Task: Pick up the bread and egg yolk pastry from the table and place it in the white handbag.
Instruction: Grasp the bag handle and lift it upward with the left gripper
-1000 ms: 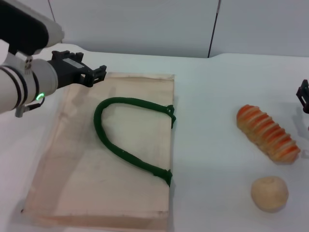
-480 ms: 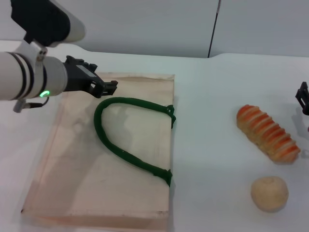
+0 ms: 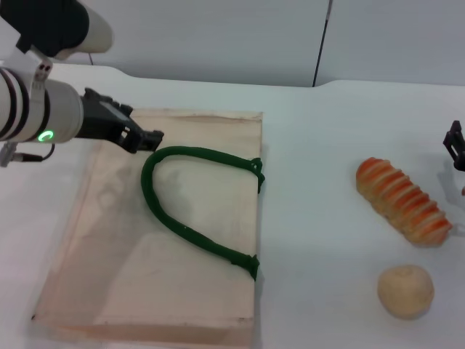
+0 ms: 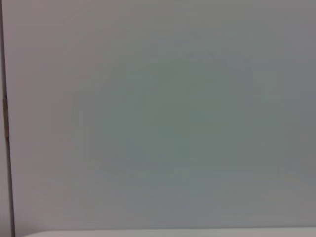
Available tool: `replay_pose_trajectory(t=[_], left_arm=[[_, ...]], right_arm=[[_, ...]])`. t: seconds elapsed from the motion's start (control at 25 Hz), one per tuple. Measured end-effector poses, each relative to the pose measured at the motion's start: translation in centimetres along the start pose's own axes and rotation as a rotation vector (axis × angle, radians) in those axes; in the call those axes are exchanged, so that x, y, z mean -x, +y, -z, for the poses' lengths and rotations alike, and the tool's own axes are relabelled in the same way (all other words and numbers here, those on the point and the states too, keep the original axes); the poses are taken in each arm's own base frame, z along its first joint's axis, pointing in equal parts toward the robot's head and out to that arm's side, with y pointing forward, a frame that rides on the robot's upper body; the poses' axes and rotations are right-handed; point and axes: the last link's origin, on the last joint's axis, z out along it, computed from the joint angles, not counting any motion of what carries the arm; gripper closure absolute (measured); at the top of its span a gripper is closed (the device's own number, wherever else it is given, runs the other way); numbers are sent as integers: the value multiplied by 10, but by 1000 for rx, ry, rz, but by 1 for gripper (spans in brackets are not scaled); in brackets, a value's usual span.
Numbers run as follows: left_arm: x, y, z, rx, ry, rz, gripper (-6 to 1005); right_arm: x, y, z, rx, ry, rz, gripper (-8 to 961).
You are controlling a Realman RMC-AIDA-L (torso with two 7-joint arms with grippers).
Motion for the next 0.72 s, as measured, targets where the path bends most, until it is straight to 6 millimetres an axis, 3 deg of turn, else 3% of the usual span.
replay_pose_trajectory(t=[0.72], left_arm=[[4, 8, -1, 39, -113, 184, 336]], right_arm=[[1, 3, -2, 11, 6, 1, 94]])
